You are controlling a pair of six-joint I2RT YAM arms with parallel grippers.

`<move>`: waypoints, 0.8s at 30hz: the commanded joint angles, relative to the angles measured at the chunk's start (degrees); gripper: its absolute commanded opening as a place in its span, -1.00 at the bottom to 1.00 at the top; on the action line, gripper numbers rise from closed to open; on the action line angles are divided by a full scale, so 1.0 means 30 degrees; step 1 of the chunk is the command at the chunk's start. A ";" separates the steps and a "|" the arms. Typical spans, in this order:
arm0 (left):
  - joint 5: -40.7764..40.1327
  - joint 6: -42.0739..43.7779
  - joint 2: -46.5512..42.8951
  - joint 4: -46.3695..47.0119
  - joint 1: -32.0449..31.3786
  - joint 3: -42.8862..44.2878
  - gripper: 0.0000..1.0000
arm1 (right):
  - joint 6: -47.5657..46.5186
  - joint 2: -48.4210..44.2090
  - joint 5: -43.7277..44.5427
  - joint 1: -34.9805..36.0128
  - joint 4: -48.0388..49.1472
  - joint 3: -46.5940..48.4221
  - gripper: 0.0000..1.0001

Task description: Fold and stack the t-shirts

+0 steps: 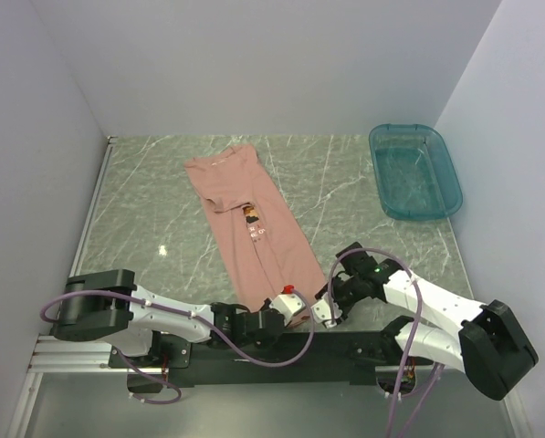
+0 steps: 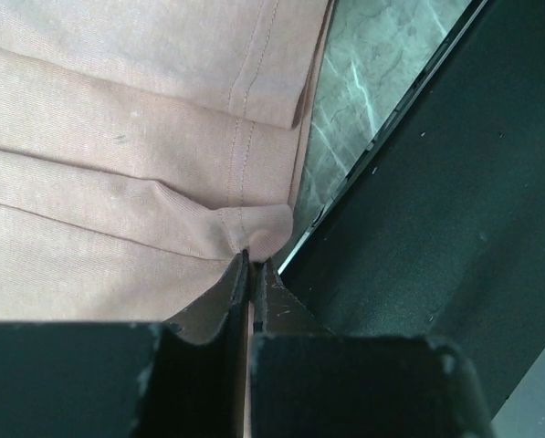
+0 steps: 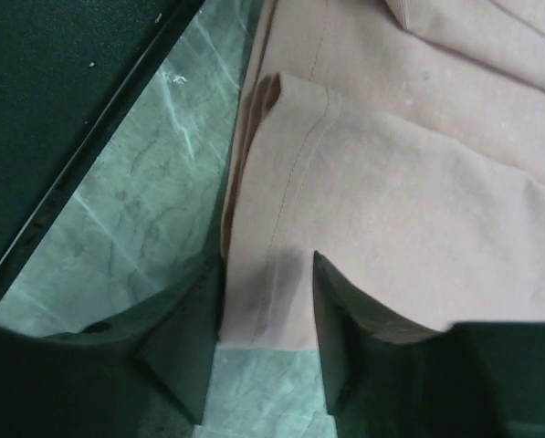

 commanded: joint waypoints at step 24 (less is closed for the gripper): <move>0.6628 0.1754 -0.4960 0.0977 0.7015 0.0143 -0.99 | 0.5520 0.2170 -0.2683 -0.2228 -0.0634 0.7424 -1.00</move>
